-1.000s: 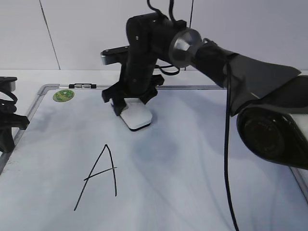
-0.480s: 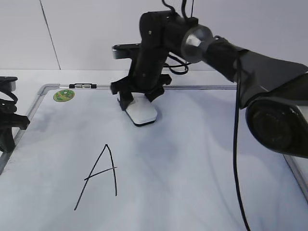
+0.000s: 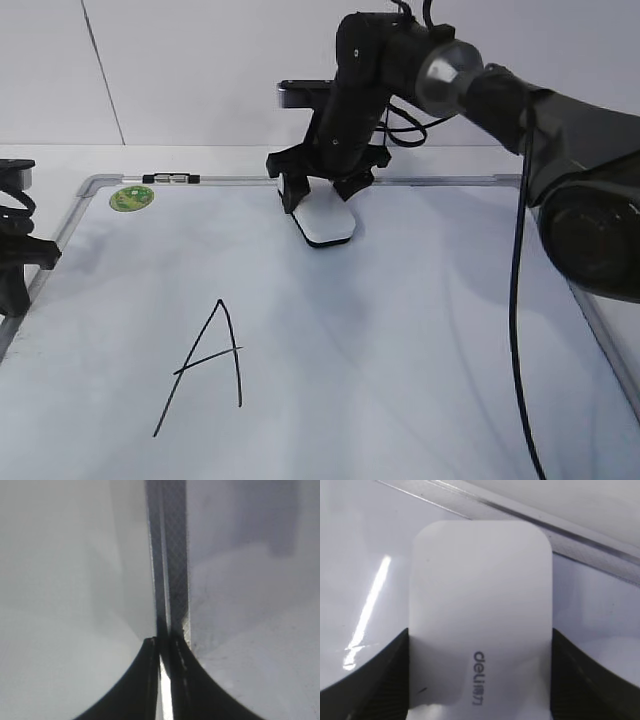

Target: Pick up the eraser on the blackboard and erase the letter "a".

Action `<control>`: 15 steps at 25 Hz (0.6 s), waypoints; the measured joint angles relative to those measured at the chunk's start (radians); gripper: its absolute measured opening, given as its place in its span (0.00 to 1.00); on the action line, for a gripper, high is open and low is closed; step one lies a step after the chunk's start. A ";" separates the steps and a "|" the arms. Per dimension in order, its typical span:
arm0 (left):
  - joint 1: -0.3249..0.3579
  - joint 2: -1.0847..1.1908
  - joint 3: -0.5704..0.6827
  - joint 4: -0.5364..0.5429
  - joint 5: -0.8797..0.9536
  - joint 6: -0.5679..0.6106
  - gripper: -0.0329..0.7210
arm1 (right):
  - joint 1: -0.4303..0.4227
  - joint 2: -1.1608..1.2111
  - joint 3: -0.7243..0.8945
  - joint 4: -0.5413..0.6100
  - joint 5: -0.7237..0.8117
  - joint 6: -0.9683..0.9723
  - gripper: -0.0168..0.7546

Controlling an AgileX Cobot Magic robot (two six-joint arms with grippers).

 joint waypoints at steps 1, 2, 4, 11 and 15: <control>0.000 0.000 0.000 0.000 0.000 0.000 0.07 | -0.001 -0.007 0.006 0.001 0.000 0.000 0.71; 0.000 0.000 0.000 0.000 0.000 0.000 0.07 | -0.001 -0.018 0.019 0.002 0.000 0.000 0.71; 0.000 0.000 0.000 0.000 0.000 0.000 0.07 | -0.001 -0.043 0.057 0.002 0.011 0.000 0.71; 0.000 0.000 0.000 0.000 0.000 0.000 0.07 | -0.007 -0.234 0.266 -0.042 0.023 -0.009 0.71; 0.000 0.000 0.000 0.000 0.000 0.000 0.07 | -0.035 -0.342 0.405 -0.051 0.023 -0.009 0.71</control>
